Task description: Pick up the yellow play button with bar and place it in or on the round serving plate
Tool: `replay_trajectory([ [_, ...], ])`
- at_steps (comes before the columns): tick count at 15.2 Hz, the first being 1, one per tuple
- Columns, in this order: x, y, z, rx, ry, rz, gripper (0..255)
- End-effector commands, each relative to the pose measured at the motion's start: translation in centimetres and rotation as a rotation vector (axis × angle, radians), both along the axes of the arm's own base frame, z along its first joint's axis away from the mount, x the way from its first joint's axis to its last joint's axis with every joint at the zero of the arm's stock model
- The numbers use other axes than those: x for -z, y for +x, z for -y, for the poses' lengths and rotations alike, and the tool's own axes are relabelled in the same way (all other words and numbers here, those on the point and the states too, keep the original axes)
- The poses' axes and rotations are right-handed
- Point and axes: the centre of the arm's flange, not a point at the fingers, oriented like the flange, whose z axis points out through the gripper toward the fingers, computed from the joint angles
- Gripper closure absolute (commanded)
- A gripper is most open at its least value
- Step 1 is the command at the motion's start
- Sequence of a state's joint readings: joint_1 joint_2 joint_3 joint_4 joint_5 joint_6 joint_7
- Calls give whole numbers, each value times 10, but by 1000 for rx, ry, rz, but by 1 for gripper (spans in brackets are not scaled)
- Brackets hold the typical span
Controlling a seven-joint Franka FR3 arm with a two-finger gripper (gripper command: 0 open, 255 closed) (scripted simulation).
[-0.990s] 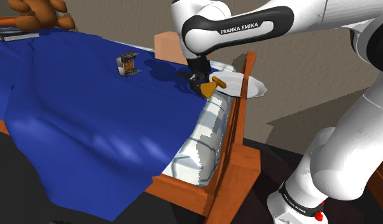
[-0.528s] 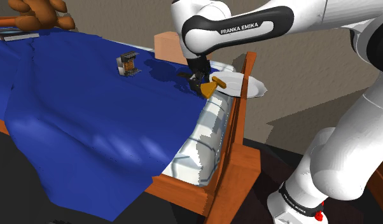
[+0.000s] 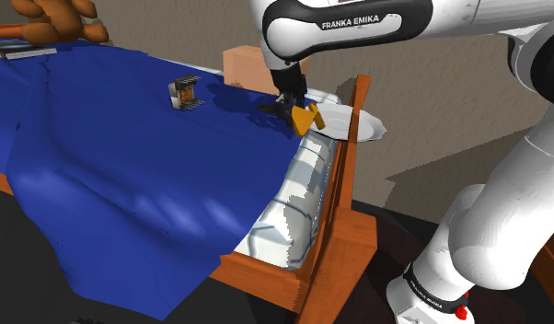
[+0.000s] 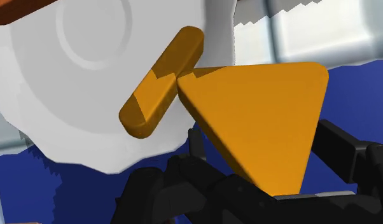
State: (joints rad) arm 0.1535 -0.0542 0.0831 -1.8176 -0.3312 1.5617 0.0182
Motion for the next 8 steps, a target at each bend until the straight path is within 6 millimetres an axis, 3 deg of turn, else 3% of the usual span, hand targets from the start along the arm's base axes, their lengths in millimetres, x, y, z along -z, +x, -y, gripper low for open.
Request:
replay_trajectory([
  [1, -12, -1, 0, 0, 0, 0, 255],
  [8, -49, -1, 0, 0, 0, 0, 255],
])
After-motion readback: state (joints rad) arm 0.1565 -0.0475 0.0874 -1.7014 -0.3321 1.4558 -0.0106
